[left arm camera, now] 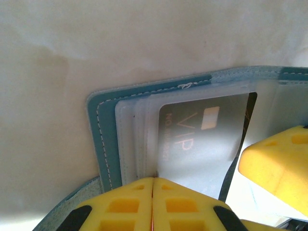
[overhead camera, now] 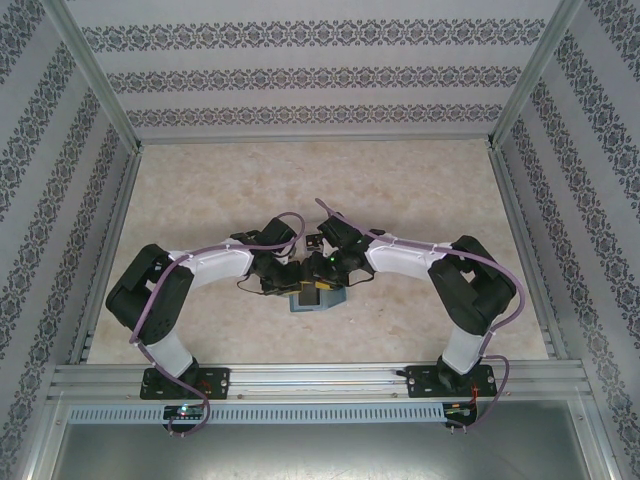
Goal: Take the credit cards out of the card holder
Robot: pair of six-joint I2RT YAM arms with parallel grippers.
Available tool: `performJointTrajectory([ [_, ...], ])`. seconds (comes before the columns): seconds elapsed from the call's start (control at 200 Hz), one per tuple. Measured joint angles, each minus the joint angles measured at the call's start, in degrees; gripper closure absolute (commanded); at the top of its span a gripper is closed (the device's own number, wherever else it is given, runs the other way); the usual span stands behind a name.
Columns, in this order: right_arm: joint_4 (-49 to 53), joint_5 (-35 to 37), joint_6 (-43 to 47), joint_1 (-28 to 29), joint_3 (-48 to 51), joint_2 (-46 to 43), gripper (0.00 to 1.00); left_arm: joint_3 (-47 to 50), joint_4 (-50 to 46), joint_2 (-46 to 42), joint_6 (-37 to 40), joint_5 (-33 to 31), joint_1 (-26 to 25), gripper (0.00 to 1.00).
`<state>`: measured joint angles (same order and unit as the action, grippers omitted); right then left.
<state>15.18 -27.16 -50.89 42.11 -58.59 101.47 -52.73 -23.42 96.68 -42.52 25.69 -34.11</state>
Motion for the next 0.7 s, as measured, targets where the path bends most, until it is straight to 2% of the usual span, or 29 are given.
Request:
performJointTrajectory([
  [0.699, -0.55, 0.26, 0.2, 0.02, 0.07, 0.59, 0.51, 0.35, -0.26, -0.46, 0.0, -0.92, 0.04, 0.92],
])
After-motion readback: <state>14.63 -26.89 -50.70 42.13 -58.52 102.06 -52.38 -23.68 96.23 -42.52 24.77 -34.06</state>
